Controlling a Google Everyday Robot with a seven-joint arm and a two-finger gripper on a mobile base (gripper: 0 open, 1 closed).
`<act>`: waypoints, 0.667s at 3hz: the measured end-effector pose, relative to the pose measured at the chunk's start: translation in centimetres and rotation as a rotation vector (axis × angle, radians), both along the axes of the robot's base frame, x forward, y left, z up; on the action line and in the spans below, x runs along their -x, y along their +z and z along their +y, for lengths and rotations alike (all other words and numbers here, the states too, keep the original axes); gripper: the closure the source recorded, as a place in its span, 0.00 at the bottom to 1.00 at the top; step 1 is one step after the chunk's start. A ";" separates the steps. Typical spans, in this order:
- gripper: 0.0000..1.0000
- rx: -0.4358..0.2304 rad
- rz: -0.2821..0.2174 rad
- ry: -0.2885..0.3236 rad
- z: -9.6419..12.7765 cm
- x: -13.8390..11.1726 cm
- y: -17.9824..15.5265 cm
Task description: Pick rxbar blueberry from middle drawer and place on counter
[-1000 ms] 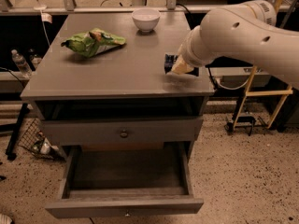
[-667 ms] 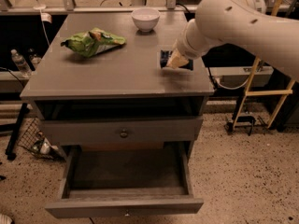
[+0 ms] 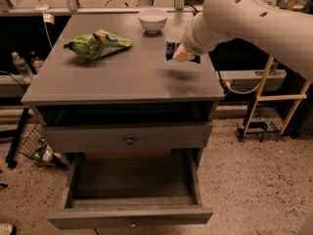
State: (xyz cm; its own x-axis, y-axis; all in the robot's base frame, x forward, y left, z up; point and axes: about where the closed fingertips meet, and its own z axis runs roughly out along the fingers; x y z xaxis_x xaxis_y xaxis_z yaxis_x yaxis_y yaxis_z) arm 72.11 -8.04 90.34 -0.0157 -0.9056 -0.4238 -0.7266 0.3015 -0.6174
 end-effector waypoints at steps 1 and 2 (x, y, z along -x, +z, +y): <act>0.17 -0.001 -0.002 0.001 0.0 0.1 0.2; 0.00 -0.002 -0.005 0.001 0.0 0.2 0.4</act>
Offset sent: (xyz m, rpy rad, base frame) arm -0.0007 0.0002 0.0016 0.0006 -0.0022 0.0006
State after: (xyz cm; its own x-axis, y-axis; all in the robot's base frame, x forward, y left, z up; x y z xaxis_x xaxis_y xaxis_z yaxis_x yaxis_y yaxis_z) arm 71.95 -7.99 90.70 -0.0123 -0.9050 -0.4252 -0.7239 0.3014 -0.6206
